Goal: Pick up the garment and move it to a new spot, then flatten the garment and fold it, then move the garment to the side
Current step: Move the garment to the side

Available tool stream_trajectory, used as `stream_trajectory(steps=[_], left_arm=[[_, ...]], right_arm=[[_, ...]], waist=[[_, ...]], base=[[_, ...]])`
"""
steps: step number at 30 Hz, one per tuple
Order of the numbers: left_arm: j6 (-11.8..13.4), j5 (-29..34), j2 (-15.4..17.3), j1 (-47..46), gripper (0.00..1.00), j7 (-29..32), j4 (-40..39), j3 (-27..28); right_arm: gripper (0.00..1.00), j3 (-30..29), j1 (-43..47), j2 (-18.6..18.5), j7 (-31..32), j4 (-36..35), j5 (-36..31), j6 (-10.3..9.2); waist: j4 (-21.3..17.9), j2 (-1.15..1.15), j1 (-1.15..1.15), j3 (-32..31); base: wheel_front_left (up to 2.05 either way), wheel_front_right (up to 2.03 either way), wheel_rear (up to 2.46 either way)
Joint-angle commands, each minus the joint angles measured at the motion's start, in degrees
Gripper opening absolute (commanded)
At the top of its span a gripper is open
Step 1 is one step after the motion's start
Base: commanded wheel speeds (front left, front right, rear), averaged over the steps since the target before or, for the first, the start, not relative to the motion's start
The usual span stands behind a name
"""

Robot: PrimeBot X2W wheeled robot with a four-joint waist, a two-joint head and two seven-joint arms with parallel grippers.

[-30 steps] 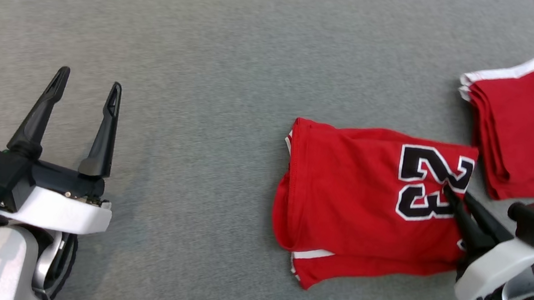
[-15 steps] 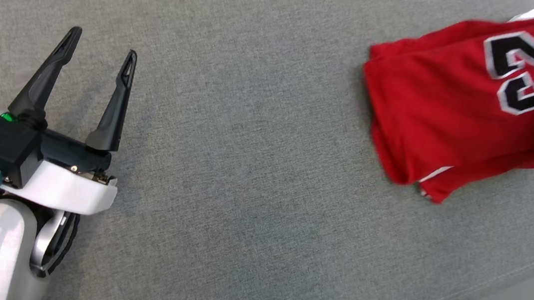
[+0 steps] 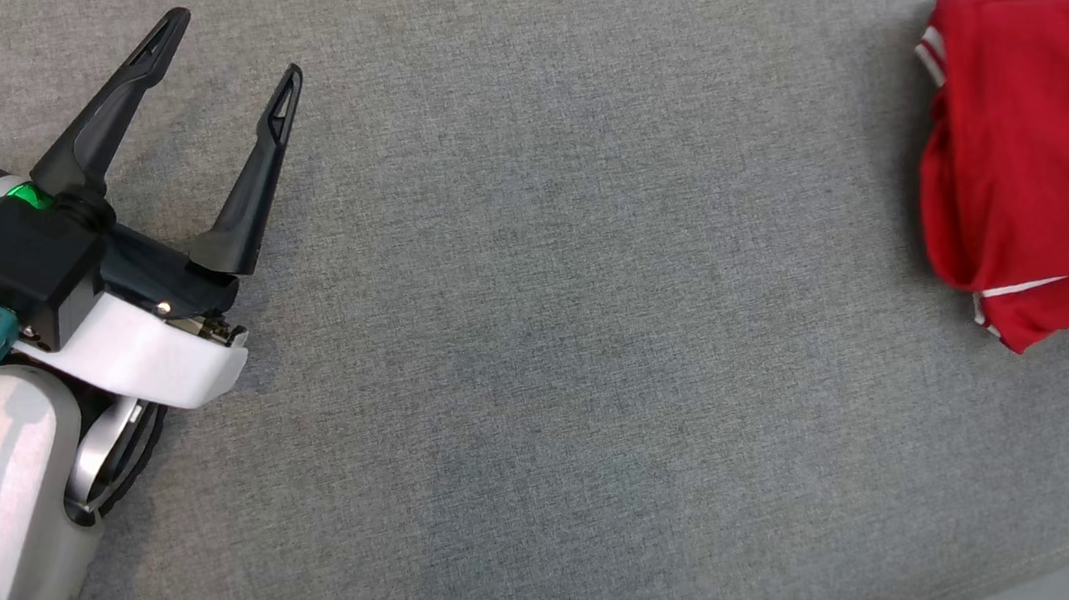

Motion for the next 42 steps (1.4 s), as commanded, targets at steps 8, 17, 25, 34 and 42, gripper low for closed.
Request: stream_trajectory(steps=[8,17,25,34,42], left_arm=[[0.5,-0.1,0.5,-1.0,1.00,-0.6,0.8,0.2],[3.1,-2.0,-0.4,3.0,1.00,-2.6,2.6,2.4],[5.5,-4.2,-2.5,6.2,1.00,-5.4,4.7,4.1],[6.8,-6.0,-4.7,8.7,1.00,-7.6,7.3,4.6],[7.1,-7.2,-5.5,12.2,1.00,-9.1,9.3,5.5]], right_arm=[[1.00,-5.8,-3.0,6.9,-9.0,15.8,-3.1,-0.03],[1.00,-23.0,7.3,16.7,-10.7,4.9,-3.6,-0.03],[1.00,-32.1,22.9,28.3,-10.7,-16.1,-9.9,-0.02],[1.00,-29.7,32.3,35.6,-10.2,-28.4,-13.9,-0.03],[1.00,-27.4,38.1,38.2,-7.4,-32.8,-16.5,-0.03]], waist=[[0.3,0.00,0.00,0.1],[1.0,0.00,0.00,-4.9],[4.5,0.00,0.00,-10.8],[9.7,0.00,0.00,-16.0],[14.7,0.00,0.00,-20.9]], base=[[0.00,0.00,0.00],[0.00,0.00,0.00],[0.00,0.00,0.00],[0.00,0.00,0.00],[0.00,0.00,0.00]])
